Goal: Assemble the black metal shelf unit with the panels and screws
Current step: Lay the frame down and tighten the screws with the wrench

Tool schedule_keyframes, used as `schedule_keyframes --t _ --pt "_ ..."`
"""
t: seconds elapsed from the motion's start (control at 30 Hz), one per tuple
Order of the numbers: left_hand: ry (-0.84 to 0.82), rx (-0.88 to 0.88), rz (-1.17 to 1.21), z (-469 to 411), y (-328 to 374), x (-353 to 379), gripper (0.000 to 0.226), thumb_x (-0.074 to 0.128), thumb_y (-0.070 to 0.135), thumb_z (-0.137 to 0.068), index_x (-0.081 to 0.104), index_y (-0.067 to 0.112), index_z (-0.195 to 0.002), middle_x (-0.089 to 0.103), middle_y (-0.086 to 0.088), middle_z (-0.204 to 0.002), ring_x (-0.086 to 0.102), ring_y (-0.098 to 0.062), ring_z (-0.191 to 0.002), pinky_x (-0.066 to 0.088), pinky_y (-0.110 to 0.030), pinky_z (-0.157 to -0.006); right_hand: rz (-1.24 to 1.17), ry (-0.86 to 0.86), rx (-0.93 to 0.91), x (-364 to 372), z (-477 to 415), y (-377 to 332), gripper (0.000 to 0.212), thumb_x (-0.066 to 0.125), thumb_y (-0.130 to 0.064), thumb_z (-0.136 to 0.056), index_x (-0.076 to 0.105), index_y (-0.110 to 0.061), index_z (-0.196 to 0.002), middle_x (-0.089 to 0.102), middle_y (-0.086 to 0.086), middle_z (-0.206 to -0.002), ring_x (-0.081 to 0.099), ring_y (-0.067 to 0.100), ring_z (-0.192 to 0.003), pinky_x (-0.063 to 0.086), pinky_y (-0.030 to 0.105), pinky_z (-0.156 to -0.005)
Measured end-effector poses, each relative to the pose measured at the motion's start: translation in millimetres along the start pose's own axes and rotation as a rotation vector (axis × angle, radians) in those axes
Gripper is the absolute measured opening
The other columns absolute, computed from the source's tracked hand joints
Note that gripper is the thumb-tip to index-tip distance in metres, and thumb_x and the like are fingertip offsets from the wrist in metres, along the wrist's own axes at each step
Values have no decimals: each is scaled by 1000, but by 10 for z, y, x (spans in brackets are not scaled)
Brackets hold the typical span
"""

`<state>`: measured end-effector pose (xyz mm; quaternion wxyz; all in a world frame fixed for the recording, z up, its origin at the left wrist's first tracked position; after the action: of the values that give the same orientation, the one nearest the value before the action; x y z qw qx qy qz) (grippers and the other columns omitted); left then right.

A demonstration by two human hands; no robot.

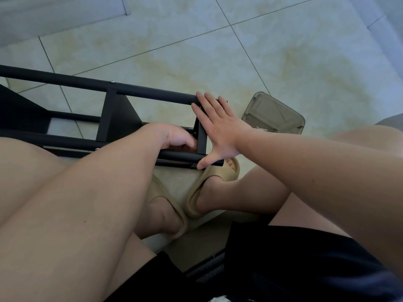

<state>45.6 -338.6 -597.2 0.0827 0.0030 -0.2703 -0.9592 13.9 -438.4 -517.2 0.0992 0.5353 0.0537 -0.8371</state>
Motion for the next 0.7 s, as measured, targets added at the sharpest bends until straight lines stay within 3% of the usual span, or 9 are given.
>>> schedule_keyframes --t 0.13,0.23,0.37,0.47,0.53,0.7 --pt "-31 8 80 -14 -30 0 22 57 8 -90 75 13 -103 76 -7 -91 71 -19 -76 55 -24 -67 -1 5 0 2 5 -6 158 31 -107 -48 -11 -3 -159 -22 22 -164 -20 38 -153 -8 53 -124" --pt "4 19 120 -34 -28 -28 21 55 7 -89 74 14 -82 72 -1 -73 67 -14 -63 51 -19 -55 -1 3 2 2 -1 -4 158 31 -107 -48 -11 -3 -159 -22 22 -164 -20 38 -153 -8 53 -124" --pt "-9 -30 65 -40 -61 -27 30 61 17 -88 76 16 -63 72 -2 -71 66 -15 -59 50 -24 -61 -3 2 2 1 -2 -10 158 33 -107 -48 -11 -3 -159 -22 22 -164 -20 38 -153 -8 53 -124" --pt "-44 -55 52 -19 -76 -7 17 63 19 -88 79 12 -88 76 -8 -87 71 -20 -71 54 -27 -65 0 0 6 0 2 -13 158 35 -106 -49 -11 -3 -159 -23 22 -164 -20 38 -153 -8 53 -124" --pt "-57 -45 60 -20 -71 -4 22 62 17 -88 76 10 -104 77 -10 -96 73 -21 -79 54 -28 -70 0 0 5 -3 6 -12 157 37 -106 -50 -11 -3 -159 -22 22 -164 -20 38 -153 -7 53 -124" --pt "-58 -29 154 -40 -72 -19 14 60 11 -88 73 8 -88 70 -8 -77 67 -20 -64 55 -27 -63 -1 -4 6 -7 11 -18 157 37 -106 -50 -12 -3 -159 -22 22 -164 -20 38 -153 -8 53 -124"
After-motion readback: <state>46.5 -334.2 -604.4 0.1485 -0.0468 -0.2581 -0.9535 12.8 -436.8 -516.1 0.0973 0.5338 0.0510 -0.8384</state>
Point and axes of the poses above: each hand's wrist, its own z-axis away from the middle knuckle, its own x-axis out of the palm, y = z × x, the point moved 7 cm from there along -z, towards the middle knuckle
